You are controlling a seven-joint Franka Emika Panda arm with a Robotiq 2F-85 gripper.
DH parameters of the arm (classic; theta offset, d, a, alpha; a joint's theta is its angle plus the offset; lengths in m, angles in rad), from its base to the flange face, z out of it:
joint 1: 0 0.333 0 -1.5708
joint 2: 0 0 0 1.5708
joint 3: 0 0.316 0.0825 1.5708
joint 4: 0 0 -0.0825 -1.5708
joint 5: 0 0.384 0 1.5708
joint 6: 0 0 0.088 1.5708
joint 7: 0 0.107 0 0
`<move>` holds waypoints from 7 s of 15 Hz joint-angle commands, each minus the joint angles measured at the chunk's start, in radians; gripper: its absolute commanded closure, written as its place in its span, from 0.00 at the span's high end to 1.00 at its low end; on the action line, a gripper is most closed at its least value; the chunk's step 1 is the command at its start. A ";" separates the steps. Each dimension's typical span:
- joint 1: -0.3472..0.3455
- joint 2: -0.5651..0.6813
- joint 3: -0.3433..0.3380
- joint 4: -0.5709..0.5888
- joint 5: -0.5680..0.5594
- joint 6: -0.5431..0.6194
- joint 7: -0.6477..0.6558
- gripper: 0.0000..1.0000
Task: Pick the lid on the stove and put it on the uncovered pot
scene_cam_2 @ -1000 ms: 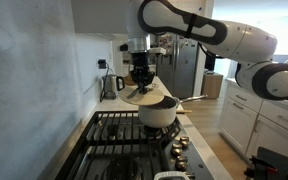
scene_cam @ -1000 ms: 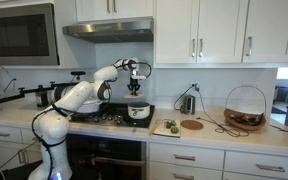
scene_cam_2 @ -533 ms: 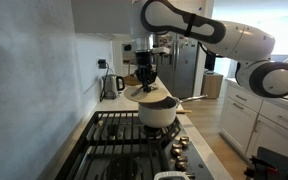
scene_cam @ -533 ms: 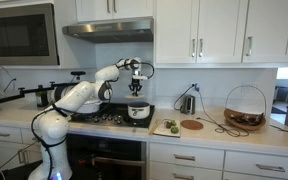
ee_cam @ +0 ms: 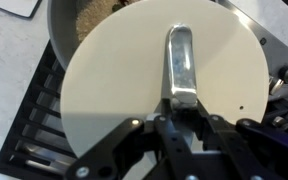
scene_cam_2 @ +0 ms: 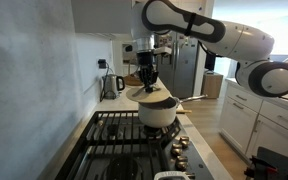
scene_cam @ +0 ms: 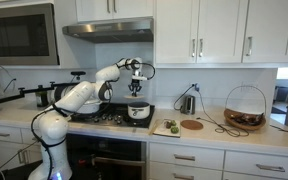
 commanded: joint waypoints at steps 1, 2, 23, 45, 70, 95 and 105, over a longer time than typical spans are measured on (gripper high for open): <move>-0.015 -0.047 0.014 -0.023 0.022 -0.035 0.072 0.06; -0.018 -0.047 0.014 -0.022 0.023 -0.037 0.088 0.06; -0.044 0.034 0.002 0.025 0.002 -0.029 0.093 0.06; -0.152 0.036 0.043 -0.002 0.070 -0.003 0.080 0.06; -0.152 0.053 0.027 0.003 0.043 -0.091 0.067 0.06; -0.161 -0.093 0.024 -0.004 0.044 -0.094 0.080 1.00; -0.223 -0.173 -0.023 -0.012 0.025 -0.139 0.137 1.00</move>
